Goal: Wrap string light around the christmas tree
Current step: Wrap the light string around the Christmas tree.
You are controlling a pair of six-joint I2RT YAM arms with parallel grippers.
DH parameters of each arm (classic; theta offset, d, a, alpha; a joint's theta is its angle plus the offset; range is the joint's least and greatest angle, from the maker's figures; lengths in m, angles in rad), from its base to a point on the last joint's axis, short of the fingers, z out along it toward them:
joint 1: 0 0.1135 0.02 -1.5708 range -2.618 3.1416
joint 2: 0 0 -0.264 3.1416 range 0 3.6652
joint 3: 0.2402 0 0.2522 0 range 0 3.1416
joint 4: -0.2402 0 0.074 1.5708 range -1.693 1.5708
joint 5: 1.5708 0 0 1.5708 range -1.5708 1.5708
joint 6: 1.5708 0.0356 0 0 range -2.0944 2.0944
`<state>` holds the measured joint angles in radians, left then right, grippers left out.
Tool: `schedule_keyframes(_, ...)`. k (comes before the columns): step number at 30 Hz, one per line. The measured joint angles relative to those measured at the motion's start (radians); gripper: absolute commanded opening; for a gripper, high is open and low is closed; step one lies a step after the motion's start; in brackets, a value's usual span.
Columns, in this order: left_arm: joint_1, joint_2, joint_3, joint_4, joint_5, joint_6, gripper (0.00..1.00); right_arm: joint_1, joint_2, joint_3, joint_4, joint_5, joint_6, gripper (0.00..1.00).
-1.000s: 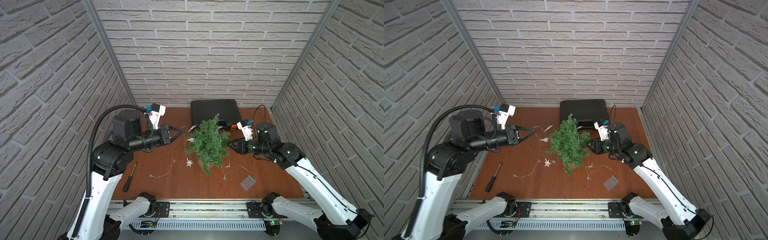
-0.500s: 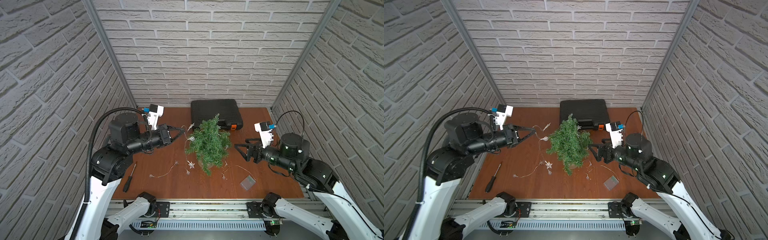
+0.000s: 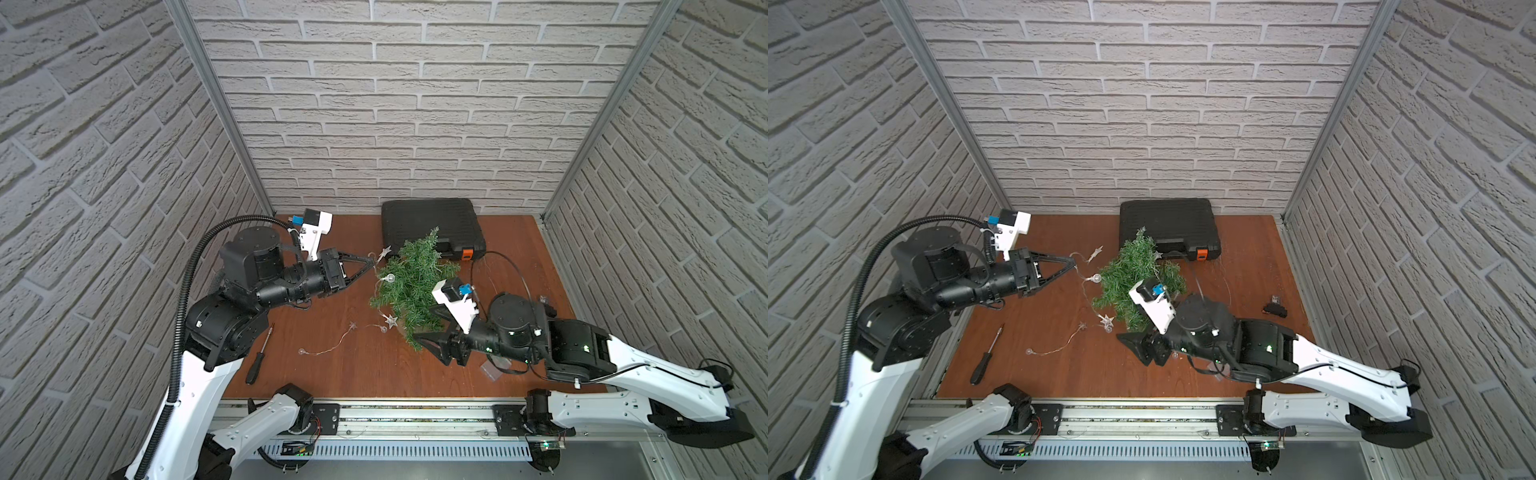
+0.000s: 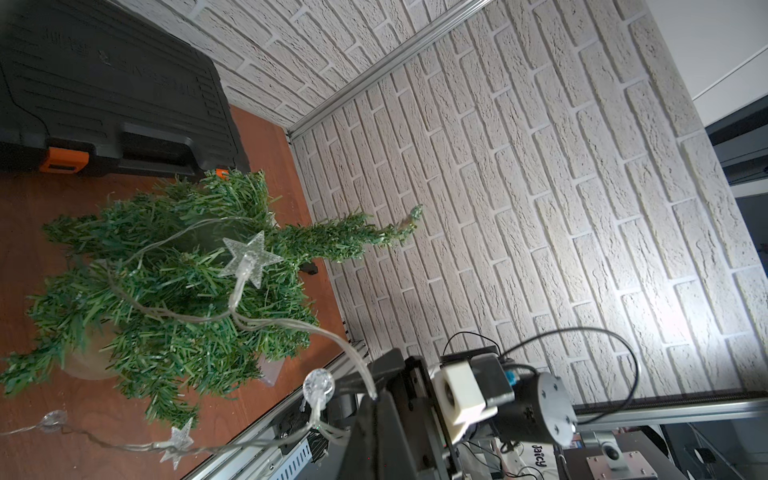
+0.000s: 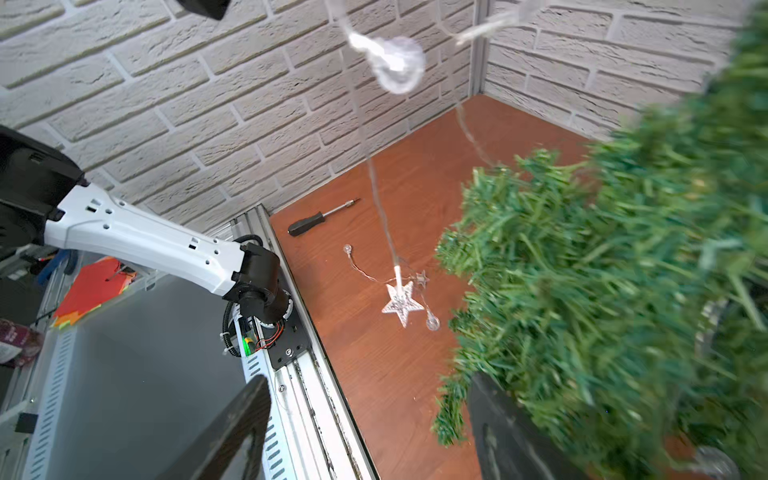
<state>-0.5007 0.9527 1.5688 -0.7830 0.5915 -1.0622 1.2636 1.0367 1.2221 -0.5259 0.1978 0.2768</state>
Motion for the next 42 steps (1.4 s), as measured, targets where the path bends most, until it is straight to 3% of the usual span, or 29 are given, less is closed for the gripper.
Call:
schedule_keyframes(10,-0.014,0.0,-0.002,0.054,-0.005,-0.056,0.0,0.098,0.191,0.032,0.228,0.218,-0.092,0.68)
schedule_keyframes(22,-0.037,0.0,-0.019,0.144,-0.003,-0.159,0.0,0.112,0.298,0.095,0.367,0.479,-0.155,0.63)
schedule_keyframes(25,-0.039,0.0,-0.022,0.161,-0.003,-0.174,0.0,0.112,0.333,0.122,0.396,0.521,-0.172,0.57)
schedule_keyframes(31,-0.039,0.0,-0.022,0.179,-0.003,-0.193,0.0,0.112,0.367,0.135,0.427,0.584,-0.192,0.32)
schedule_keyframes(42,-0.048,0.0,-0.022,0.199,-0.007,-0.215,0.0,0.112,0.367,0.138,0.432,0.621,-0.202,0.32)
